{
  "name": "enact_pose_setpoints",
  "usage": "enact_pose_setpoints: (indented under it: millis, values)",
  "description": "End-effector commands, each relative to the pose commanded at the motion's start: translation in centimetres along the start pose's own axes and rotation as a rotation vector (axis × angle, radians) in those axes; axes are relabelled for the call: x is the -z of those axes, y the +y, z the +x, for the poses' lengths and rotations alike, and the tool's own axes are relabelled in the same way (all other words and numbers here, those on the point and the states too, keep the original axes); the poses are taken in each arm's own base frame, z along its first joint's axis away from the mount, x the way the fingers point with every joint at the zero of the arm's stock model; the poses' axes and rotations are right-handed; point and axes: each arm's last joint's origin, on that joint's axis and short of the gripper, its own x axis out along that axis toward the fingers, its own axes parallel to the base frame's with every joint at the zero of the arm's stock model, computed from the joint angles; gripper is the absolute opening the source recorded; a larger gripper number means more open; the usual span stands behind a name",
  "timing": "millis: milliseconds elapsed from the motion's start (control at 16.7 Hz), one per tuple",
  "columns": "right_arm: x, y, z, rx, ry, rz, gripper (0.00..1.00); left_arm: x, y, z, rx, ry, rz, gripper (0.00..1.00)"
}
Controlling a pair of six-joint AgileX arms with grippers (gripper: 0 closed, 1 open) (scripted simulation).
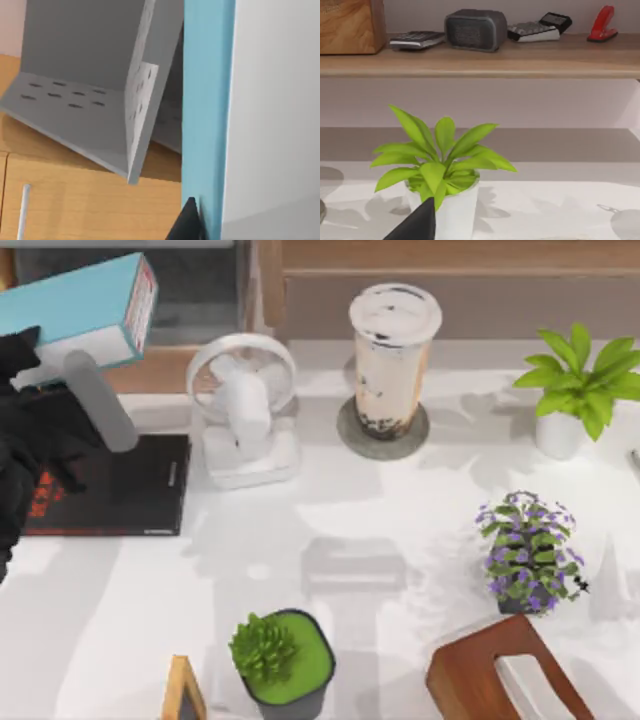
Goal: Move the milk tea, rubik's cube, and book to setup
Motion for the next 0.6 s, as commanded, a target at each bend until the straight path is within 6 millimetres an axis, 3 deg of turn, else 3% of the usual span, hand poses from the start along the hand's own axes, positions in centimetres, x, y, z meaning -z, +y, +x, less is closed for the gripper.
enact_pose_setpoints:
  millis: [180,300,600]
  values:
    - [0.0,0.0,0.0,0.000,0.000,0.000,1.00,2.0,-5.3,-1.0,0.250,0.034,0.183,0.00]
    - [0.0,0.0,0.0,0.000,0.000,0.000,1.00,2.4,-7.2,-1.3,0.354,0.016,0.246,0.00]
    - [0.0,0.0,0.0,0.000,0.000,0.000,1.00,2.2,-7.1,-1.2,0.351,0.006,0.259,0.00]
